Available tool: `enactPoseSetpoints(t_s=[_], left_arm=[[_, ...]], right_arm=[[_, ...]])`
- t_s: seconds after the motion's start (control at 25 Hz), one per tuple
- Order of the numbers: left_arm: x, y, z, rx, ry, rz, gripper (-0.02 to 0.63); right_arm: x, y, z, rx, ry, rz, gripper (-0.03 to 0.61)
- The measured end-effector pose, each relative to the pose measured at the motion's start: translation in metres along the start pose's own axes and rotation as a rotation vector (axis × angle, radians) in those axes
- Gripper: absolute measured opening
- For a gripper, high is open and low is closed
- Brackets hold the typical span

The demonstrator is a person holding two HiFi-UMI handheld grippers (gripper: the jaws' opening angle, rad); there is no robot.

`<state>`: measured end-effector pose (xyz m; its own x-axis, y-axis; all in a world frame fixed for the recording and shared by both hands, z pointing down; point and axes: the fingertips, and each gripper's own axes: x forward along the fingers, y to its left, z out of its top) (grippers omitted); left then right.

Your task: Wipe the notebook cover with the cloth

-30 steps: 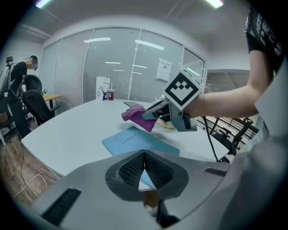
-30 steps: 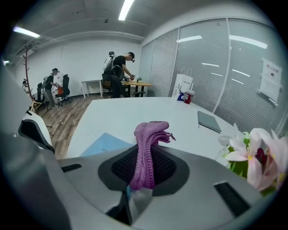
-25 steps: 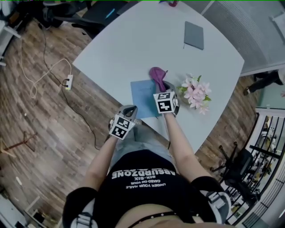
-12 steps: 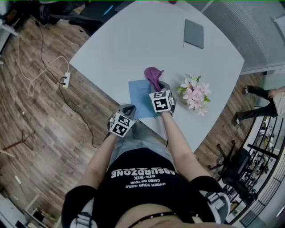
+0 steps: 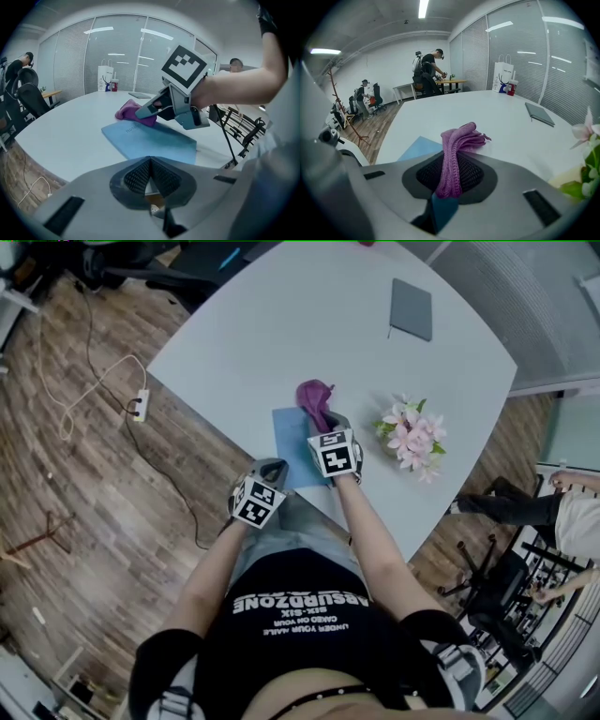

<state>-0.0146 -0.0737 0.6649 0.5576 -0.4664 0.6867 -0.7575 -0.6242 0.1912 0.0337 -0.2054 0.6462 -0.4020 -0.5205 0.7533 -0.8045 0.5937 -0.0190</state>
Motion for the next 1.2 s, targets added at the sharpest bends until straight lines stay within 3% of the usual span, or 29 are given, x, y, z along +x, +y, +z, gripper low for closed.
enactPoseSetpoints(t_s=[0.6, 1.0, 1.2], left_arm=[[0.0, 0.0, 0.0, -0.031, -0.024, 0.002, 0.017], [0.001, 0.0, 0.0, -0.005, -0.024, 0.01, 0.017], [0.0, -0.001, 0.001, 0.017, -0.025, 0.018, 0.017]], right_arm=[[0.016, 0.079, 0.02, -0.108, -0.039, 0.299, 0.083], [0.013, 0.093, 0.013, -0.221, -0.032, 0.359, 0.083], [0.004, 0.1, 0.003, -0.229, -0.008, 0.394, 0.083]])
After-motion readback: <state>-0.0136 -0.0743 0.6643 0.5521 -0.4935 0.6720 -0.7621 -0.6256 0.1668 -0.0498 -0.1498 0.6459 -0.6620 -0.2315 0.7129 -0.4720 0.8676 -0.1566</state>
